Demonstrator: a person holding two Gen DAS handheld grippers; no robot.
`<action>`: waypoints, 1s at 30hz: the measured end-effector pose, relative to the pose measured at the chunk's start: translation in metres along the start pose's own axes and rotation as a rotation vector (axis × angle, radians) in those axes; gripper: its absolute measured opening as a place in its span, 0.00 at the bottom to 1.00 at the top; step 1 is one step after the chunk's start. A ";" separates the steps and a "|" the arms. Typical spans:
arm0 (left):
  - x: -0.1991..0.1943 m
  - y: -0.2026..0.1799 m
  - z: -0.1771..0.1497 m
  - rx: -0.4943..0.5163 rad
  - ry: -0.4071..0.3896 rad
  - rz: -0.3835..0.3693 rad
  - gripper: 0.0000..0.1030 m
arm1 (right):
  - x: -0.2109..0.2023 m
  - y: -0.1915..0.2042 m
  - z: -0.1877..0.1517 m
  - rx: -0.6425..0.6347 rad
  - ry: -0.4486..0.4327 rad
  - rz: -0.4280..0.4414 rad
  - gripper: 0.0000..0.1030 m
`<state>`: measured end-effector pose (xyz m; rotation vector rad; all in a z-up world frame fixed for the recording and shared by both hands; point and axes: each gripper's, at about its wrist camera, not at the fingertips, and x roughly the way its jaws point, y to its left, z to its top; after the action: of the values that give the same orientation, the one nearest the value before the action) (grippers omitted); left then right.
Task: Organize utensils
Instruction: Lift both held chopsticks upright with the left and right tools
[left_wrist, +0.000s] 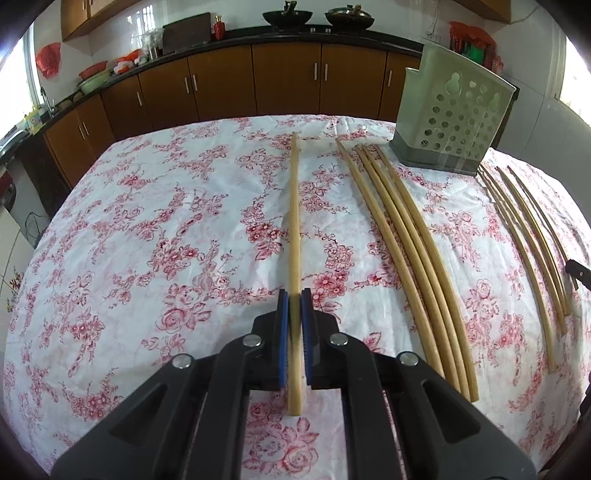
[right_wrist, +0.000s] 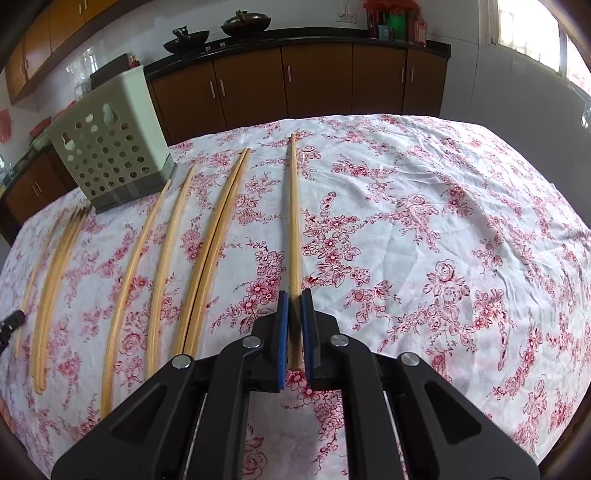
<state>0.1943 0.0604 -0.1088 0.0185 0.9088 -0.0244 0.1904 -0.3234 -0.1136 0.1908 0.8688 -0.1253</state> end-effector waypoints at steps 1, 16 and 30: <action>-0.006 0.000 0.002 -0.002 -0.016 -0.003 0.08 | -0.007 -0.002 0.002 0.008 -0.026 0.010 0.08; -0.115 0.008 0.083 -0.041 -0.356 -0.040 0.08 | -0.115 0.004 0.074 -0.026 -0.409 0.049 0.07; -0.186 -0.014 0.172 -0.050 -0.610 -0.053 0.08 | -0.179 0.051 0.155 -0.055 -0.686 0.189 0.07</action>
<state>0.2155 0.0440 0.1440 -0.0573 0.2996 -0.0532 0.2009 -0.3019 0.1269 0.1614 0.1689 0.0142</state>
